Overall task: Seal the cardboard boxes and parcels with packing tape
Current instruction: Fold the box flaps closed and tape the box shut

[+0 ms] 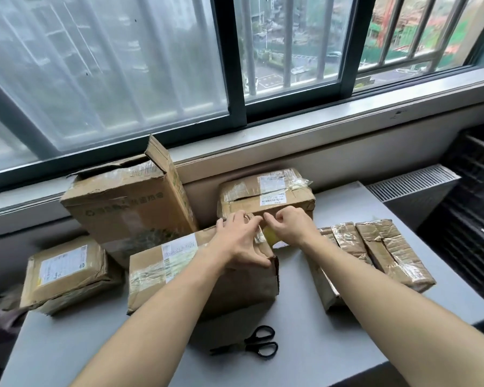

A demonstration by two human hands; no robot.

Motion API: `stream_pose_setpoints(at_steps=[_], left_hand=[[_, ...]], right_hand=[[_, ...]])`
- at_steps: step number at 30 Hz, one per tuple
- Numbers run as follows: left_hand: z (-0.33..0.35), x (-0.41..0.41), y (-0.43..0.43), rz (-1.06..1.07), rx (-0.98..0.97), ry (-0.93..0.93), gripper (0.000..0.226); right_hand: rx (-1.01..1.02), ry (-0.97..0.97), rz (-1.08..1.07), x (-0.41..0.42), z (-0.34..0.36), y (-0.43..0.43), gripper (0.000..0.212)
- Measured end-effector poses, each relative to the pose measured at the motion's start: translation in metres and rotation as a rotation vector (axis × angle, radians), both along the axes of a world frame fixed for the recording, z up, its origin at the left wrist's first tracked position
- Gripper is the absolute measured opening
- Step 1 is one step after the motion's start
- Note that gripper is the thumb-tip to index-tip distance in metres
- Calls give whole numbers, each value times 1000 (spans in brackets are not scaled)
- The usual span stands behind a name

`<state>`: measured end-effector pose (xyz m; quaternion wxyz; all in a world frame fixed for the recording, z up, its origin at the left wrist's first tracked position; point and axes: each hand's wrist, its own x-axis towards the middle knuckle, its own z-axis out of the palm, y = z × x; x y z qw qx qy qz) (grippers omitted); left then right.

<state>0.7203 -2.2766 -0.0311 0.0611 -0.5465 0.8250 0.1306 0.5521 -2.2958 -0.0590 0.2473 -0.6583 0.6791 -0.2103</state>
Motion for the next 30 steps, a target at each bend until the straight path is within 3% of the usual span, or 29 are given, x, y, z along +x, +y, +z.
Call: stream_pose_setpoints(at_steps=[4, 7, 13, 17, 19, 21, 23, 27, 30], left_hand=[[33, 33, -3, 31, -21, 213, 102], [58, 58, -2, 36, -18, 415, 88], [70, 102, 20, 104, 1, 685, 100], [78, 124, 38, 207, 115, 634, 122], [93, 134, 49, 276, 180, 637, 122], [109, 133, 57, 420, 226, 799, 102], [112, 132, 52, 665, 153, 929, 74], [89, 150, 28, 890, -17, 856, 54], [70, 165, 25, 938, -98, 807, 42]], right_hand=[[5, -374, 10, -3, 45, -13, 60], [41, -741, 29, 5, 88, -21, 48], [195, -1101, 185, 38, 131, -24, 24], [275, -1216, 182, 70, 128, -17, 23], [282, -1240, 181, 85, 127, -14, 24], [274, -1223, 191, 101, 124, -13, 25], [272, -1202, 219, 117, 120, -11, 29], [299, -1140, 249, 150, 111, -2, 54], [332, -1113, 206, 167, 106, 6, 53]])
